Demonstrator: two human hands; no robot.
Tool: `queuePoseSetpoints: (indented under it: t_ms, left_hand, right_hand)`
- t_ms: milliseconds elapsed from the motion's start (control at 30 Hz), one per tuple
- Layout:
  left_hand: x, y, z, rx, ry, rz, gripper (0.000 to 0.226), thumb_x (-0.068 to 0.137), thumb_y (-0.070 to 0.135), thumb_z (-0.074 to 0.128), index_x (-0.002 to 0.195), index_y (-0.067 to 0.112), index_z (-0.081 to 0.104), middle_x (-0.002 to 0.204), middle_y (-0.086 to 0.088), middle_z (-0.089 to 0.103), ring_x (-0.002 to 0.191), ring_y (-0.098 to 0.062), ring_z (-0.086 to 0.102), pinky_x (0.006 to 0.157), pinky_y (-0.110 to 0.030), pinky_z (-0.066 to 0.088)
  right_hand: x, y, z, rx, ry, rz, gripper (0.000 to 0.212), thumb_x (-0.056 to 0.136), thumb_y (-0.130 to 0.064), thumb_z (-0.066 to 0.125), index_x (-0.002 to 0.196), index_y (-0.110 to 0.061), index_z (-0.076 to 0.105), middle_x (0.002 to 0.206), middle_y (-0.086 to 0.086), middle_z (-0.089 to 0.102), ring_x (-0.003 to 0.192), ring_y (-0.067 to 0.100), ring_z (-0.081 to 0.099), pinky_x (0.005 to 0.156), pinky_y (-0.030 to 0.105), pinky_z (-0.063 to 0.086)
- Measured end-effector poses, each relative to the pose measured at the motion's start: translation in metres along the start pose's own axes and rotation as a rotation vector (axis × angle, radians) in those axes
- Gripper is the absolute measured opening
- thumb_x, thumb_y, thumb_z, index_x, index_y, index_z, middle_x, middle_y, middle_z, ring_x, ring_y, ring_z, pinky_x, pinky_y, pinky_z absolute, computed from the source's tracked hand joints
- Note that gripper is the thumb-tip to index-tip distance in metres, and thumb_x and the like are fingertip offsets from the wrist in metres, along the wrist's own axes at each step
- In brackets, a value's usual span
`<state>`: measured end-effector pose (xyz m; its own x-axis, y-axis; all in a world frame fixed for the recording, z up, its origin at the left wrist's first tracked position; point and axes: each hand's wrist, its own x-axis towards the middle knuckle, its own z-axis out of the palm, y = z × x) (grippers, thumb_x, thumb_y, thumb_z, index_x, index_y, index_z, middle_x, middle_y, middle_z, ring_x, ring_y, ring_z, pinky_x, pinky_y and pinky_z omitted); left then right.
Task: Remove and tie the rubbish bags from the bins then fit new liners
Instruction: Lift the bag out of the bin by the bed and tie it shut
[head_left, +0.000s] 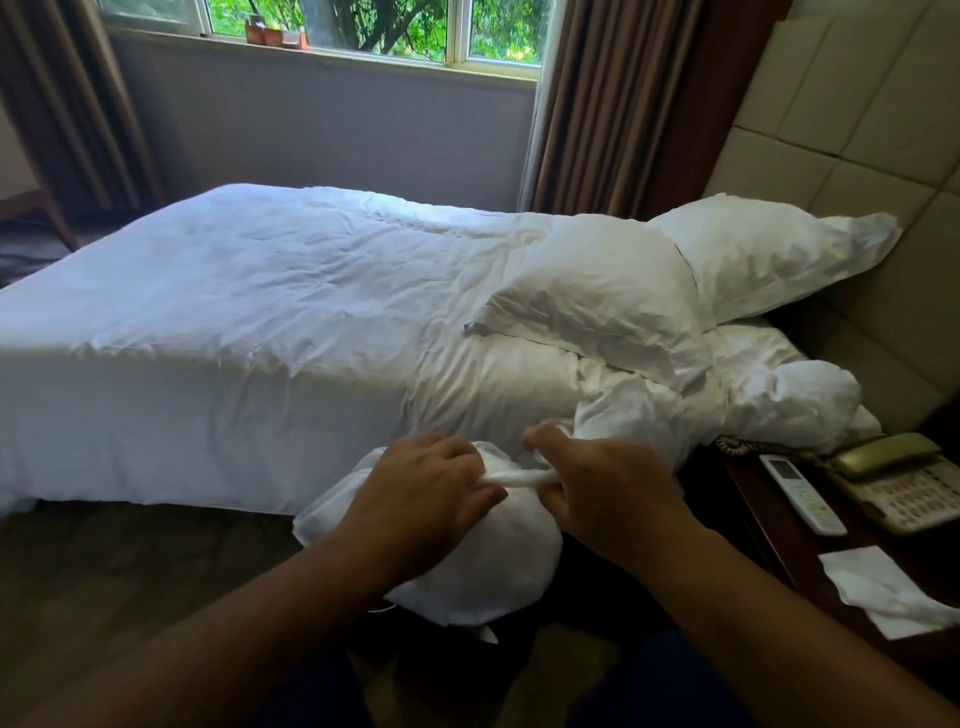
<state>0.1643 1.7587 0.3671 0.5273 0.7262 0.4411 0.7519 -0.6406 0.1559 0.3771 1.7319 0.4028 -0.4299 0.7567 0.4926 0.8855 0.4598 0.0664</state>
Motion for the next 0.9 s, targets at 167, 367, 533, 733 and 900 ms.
queuePoseSetpoints:
  t_ms: [167,367,533,733,900]
  left_hand:
    - [0.000,0.003,-0.004,-0.111,0.076,-0.157,0.041,0.080,0.052,0.048,0.076,0.021,0.075,0.086,0.009,0.071,0.072,-0.016,0.065,0.059,-0.028,0.049]
    - [0.004,0.006,-0.016,-0.313,0.326,-0.043,0.035,0.079,0.020,0.053,0.108,0.016,0.073,0.113,0.003,0.070,0.108,-0.011,0.058,0.097,-0.013,0.038]
    - [0.007,-0.002,-0.019,-0.289,0.273,0.078,0.032,0.089,0.020,0.055,0.118,0.017,0.067,0.096,0.009,0.074,0.098,-0.004,0.059,0.101,-0.010,0.030]
    - [0.003,-0.015,-0.013,-0.225,0.191,0.064,0.022,0.090,0.037,0.058,0.105,0.026,0.070,0.084,0.007,0.074,0.076,-0.014,0.063,0.093,-0.010,0.029]
    - [0.003,-0.016,-0.011,-0.250,0.247,0.049,0.017,0.091,0.039,0.058,0.095,0.027,0.070,0.071,0.009,0.071,0.063,-0.015,0.064,0.089,-0.025,0.040]
  right_hand:
    - [-0.002,0.006,0.005,-0.070,0.151,-0.120,0.015,0.092,-0.028,0.059,0.087,-0.021,0.072,0.063,-0.002,0.067,0.045,0.018,0.058,0.046,0.029,0.046]
    - [0.001,0.004,-0.007,-0.110,0.263,-0.111,0.011,0.093,-0.022,0.066,0.094,-0.019,0.077,0.089,0.003,0.068,0.060,0.021,0.060,0.048,0.033,0.049]
    - [0.003,0.009,-0.006,-0.216,0.129,-0.172,0.007,0.082,-0.033,0.069,0.083,-0.033,0.076,0.130,0.002,0.061,0.116,0.030,0.047,0.087,0.043,0.036]
    - [0.006,0.009,0.008,-0.114,0.068,-0.267,0.021,0.085,-0.014,0.053,0.076,-0.018,0.071,0.104,0.004,0.074,0.120,0.030,0.063,0.116,0.059,0.030]
    - [0.008,-0.001,0.009,0.110,0.069,-0.105,0.008,0.085,-0.009,0.057,0.083,-0.016,0.060,0.065,0.001,0.059,0.057,0.023,0.059,0.078,0.046,0.058]
